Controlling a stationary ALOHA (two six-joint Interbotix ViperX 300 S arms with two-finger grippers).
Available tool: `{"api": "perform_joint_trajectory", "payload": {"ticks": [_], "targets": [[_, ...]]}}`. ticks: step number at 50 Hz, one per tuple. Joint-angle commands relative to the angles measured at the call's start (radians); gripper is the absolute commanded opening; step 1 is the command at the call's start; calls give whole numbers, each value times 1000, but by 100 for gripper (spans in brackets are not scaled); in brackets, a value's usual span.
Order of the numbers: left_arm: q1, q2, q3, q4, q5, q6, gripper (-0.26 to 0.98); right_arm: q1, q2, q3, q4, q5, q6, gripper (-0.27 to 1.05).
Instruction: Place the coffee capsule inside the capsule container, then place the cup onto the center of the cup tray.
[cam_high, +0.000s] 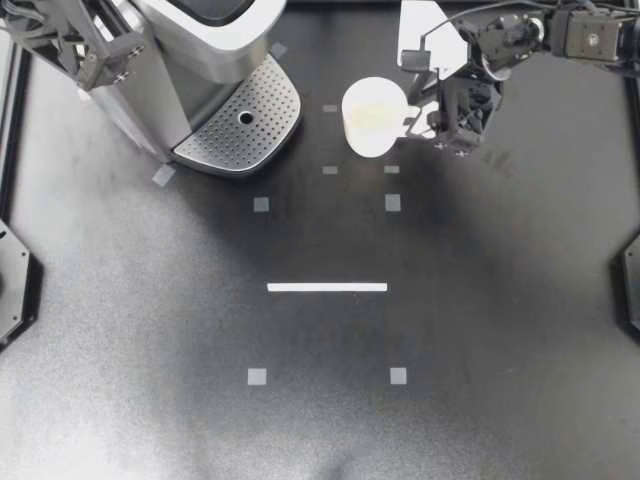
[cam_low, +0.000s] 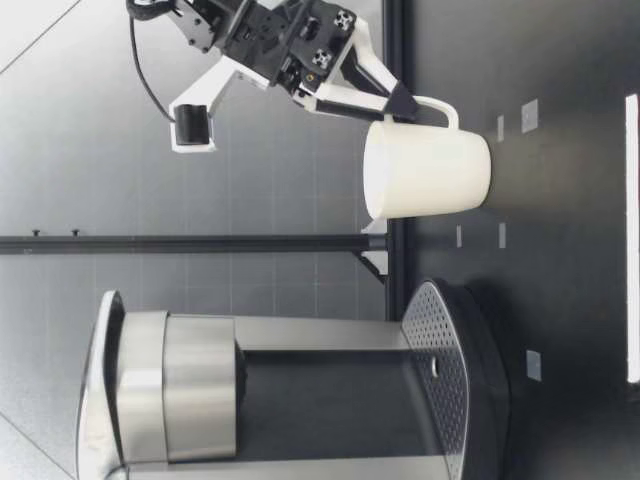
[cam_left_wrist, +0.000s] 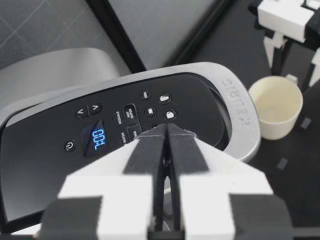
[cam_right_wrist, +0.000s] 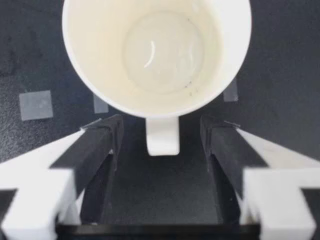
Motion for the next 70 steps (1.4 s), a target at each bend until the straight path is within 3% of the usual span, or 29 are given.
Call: {"api": "perform_joint_trajectory", "payload": {"ticks": [1,12,29,44,58,70], "targets": [[0,-14,-11,5,-8,-2,6,5,-6,-23,3,-9,0,58],[0,-17,0,6,-21,-2,6,17,8,-23,3,-23,-2,56],[0,-23,3,6,-28,-2,6,18,15,-23,3,-21,-3,29],[0,-28,14,6,-29,-3,6,26,-8,-23,3,-26,-3,28],[0,-51,38,14,-61,-34,6,26,-17,-25,9,-32,3,10],[0,-91,72,18,-86,-58,6,48,-35,-43,46,-34,6,9]]}}
